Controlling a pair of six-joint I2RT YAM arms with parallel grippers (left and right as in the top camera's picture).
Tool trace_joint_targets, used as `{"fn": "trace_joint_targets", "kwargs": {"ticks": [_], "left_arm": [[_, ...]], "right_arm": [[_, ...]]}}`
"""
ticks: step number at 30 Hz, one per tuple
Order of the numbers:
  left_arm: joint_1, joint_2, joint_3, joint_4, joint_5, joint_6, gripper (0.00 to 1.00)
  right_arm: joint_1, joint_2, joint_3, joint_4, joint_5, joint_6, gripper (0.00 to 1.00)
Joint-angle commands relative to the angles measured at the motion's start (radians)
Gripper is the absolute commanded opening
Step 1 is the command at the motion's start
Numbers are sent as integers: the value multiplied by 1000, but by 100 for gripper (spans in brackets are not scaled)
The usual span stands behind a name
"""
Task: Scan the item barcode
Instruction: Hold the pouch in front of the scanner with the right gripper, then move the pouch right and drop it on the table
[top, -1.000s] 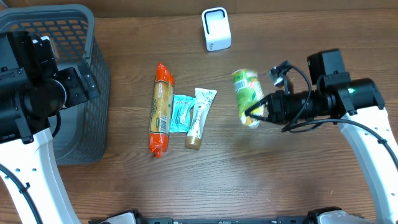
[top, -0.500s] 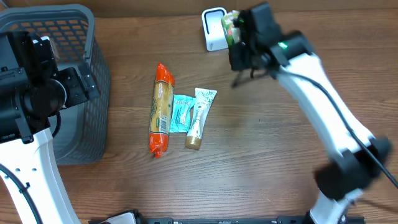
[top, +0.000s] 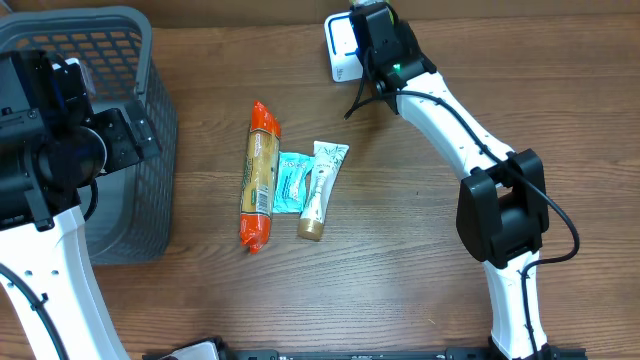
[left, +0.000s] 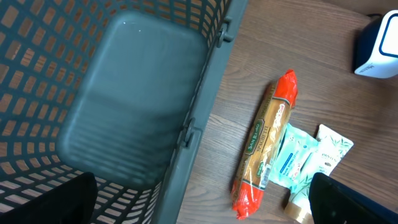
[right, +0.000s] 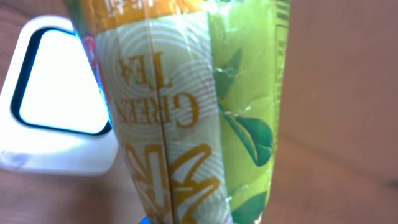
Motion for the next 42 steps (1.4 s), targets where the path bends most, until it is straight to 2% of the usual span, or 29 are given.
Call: {"fn": "trace_joint_targets", "kwargs": {"ticks": [1,5,29,32,36,42], "left_arm": [[1,1,-2,4,8,-7,100],[1,1,-2,4,8,-7,100],[1,1,-2,4,8,-7,100],[2,1,-3,4,8,-7,100],[1,1,-2,4,8,-7,100],[1,1,-3,4,8,-7,100]], "right_arm": [[9,29,51,110,124,-242,4],[21,85,51,166,175,-325,4],[47,116,51,177,175,-319,4],[48,109,51,165,178,-264,4],[52,44,52,69,131,-159,4],[21,-216,52,-238,-277,206,4]]}}
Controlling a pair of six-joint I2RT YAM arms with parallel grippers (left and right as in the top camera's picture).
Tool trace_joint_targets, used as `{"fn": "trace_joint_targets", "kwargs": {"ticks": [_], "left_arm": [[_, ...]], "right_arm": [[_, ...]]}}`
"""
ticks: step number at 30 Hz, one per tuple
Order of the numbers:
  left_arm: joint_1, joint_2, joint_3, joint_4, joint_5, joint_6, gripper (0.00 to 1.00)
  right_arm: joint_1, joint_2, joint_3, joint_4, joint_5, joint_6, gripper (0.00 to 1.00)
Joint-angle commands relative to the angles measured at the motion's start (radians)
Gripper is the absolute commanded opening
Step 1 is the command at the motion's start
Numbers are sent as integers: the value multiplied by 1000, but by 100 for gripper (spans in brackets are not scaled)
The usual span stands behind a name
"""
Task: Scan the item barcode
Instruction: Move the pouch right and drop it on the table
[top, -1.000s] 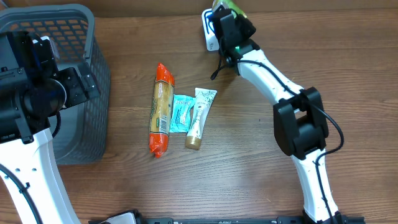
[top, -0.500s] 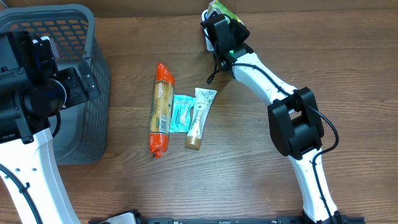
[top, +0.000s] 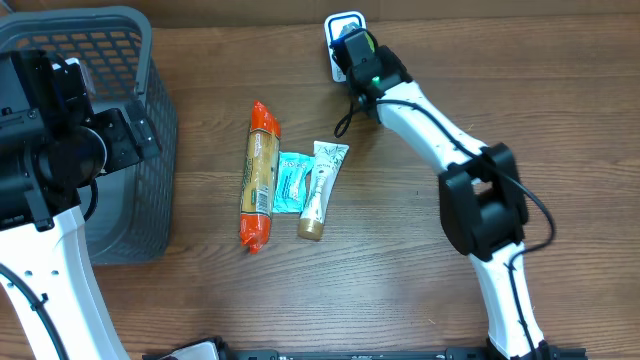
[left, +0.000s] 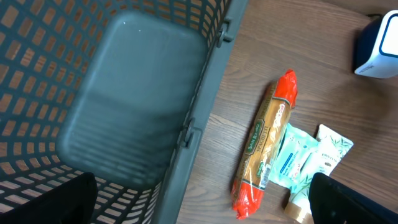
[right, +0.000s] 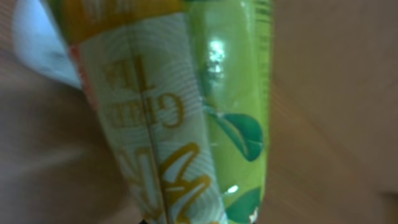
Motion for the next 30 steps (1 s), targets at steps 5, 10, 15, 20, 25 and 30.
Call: {"fn": "trace_joint_targets", "kwargs": {"ticks": [5,10,15,20,25,30], "left_arm": [[1,1,-2,4,8,-7,100],[1,1,-2,4,8,-7,100],[1,1,-2,4,8,-7,100],[1,1,-3,4,8,-7,99],[1,1,-3,4,8,-7,100],[1,1,-2,4,8,-7,100]], "right_arm": [[-141,-460,43,-372,-566,715,4],[-278,-475,29,-665,-582,945,4],[-407,-475,-113,-750,-540,1088,4],[-552,-475,-373,-696,-472,1341,4],[-645,-475,-557,-565,-470,1371,4],[-677,-475,-615,-516,-483,1303,52]]}}
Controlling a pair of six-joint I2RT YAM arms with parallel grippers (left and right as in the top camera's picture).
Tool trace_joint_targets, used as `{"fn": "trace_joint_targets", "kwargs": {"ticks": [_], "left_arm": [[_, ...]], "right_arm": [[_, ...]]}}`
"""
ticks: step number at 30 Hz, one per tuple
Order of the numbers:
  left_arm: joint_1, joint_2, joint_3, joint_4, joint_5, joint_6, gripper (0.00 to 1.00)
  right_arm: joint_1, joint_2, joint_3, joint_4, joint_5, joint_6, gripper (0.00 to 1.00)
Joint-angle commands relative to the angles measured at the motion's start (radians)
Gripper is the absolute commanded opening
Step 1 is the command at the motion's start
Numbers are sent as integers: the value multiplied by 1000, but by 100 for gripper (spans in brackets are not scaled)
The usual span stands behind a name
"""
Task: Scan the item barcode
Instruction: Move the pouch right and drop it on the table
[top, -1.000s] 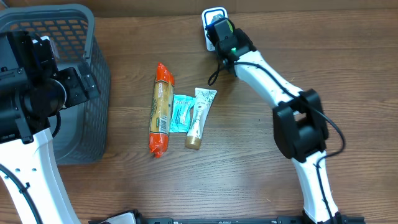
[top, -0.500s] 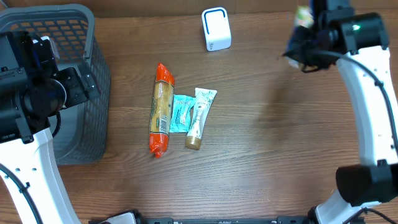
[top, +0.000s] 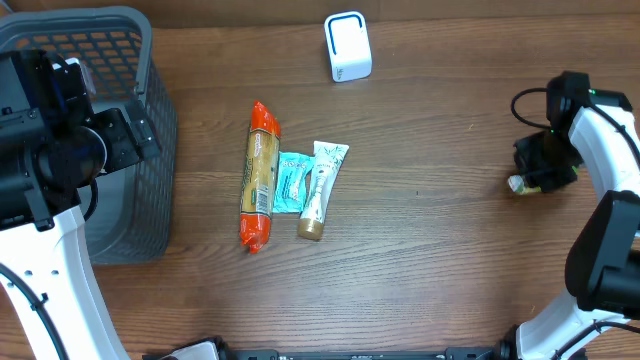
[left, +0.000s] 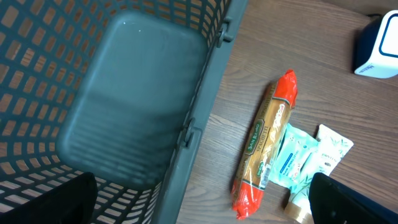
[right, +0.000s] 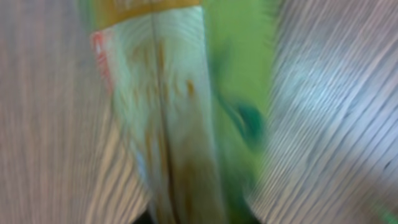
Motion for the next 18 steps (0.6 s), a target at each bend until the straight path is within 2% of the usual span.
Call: {"fn": "trace_joint_targets", "kwargs": {"ticks": [1,4,8,13,18], "left_arm": [[1,1,-2,4,8,-7,100],[1,1,-3,4,8,-7,100],[1,1,-2,4,8,-7,100],[1,1,-2,4,8,-7,100],[1,1,-3,4,8,-7,100]], "right_arm": [[-2,-27,-10,16,6,-74,82],[-2,-27,-10,10,2,-143,100],[-2,-27,27,-42,-42,-233,100],[16,-57,160,-160,-92,-398,99],[97,-139,239,-195,-266,-616,99]]}}
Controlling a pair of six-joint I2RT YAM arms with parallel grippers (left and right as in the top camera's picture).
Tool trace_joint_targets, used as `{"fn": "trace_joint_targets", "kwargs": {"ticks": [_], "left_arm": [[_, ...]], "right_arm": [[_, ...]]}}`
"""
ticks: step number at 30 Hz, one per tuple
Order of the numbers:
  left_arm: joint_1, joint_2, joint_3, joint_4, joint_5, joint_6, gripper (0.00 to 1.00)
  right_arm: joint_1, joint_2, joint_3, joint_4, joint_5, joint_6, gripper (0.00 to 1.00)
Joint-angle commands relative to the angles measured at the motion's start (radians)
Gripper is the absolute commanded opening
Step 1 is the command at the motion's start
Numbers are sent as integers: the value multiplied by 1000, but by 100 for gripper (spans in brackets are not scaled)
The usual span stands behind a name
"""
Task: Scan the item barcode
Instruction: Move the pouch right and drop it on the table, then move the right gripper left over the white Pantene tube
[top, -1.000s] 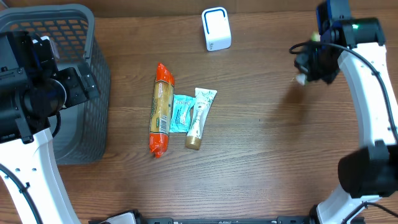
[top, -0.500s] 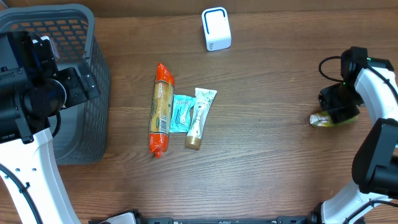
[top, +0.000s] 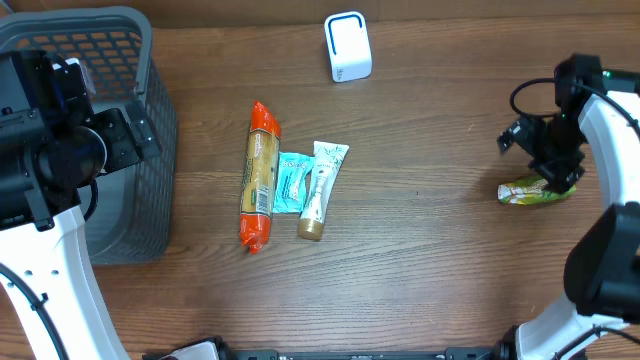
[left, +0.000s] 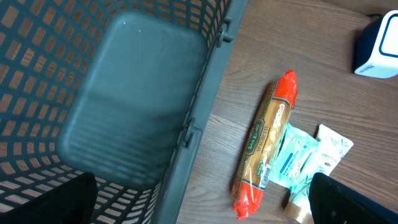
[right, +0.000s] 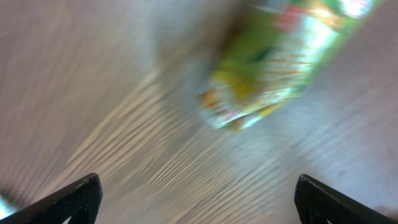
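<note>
A green tea packet (top: 537, 190) lies flat on the wood table at the far right; in the right wrist view the packet (right: 280, 62) is blurred. My right gripper (top: 548, 165) hovers just above it, open (right: 199, 202), with nothing between the fingers. The white scanner with a blue rim (top: 347, 46) stands at the back centre and shows at the edge of the left wrist view (left: 379, 46). My left gripper (left: 202, 199) hangs open over the grey basket.
A grey mesh basket (top: 150, 130) stands at the left. In mid-table lie a long pack with red ends (top: 260, 175), a teal sachet (top: 291, 182) and a pale tube (top: 320, 175), side by side.
My right gripper was shut on the green tea packet low at the table's right side. Now it is open and the packet lies on the table beneath it. The left arm is unchanged.
My right gripper first held the green tea packet in front of the scanner at the back, and it was still there at the following moment. Then it held the packet at the far right of the table. Now the packet lies there, let go.
</note>
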Motion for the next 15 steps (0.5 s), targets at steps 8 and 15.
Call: {"fn": "trace_joint_targets", "kwargs": {"ticks": [8,15], "left_arm": [[1,1,-2,4,8,-7,99],[1,1,-2,4,8,-7,100]], "right_arm": [[323,-127,23,50,-264,-204,98],[530,-127,-73,230,-228,-92,93]]}}
